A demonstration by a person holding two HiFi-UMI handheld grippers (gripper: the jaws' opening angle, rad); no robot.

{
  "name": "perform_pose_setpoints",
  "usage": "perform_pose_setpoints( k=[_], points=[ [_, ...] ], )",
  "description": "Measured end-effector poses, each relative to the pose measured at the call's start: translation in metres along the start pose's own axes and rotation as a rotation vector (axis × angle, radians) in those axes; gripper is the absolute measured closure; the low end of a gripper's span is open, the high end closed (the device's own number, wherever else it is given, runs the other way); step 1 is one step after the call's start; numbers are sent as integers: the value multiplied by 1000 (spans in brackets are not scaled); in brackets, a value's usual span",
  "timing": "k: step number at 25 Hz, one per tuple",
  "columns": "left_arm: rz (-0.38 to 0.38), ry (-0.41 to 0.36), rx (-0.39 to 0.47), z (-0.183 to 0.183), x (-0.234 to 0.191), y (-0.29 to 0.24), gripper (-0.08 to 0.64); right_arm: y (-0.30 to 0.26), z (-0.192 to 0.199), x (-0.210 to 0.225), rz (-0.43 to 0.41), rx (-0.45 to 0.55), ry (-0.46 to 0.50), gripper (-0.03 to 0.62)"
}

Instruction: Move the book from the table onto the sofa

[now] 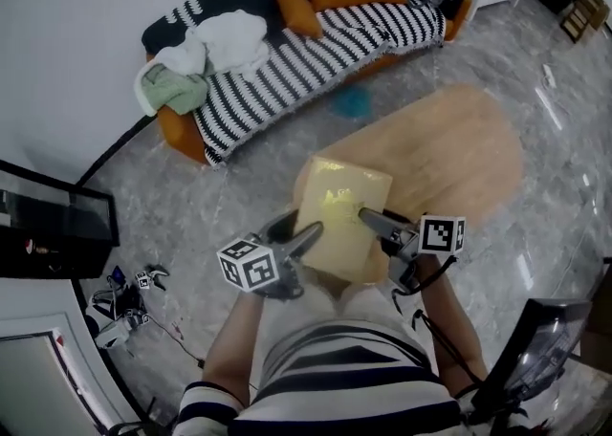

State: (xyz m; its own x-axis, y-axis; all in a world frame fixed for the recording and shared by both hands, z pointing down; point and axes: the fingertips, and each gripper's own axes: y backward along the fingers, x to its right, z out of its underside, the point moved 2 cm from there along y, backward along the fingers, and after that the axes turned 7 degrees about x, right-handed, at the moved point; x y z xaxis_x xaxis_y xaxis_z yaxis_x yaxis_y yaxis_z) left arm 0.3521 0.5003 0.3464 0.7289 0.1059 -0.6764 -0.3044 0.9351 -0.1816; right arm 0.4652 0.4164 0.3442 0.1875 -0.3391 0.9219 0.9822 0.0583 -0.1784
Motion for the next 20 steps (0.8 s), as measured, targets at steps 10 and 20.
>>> perform_pose_setpoints(
  k=[10,20],
  points=[
    [-71,46,88,-38,-63,88,262,-103,44,-42,-30,-116,32,356],
    [-106,71,99,-110,-158,207,265,-240,107,-92,21,-139,41,356]
  ],
)
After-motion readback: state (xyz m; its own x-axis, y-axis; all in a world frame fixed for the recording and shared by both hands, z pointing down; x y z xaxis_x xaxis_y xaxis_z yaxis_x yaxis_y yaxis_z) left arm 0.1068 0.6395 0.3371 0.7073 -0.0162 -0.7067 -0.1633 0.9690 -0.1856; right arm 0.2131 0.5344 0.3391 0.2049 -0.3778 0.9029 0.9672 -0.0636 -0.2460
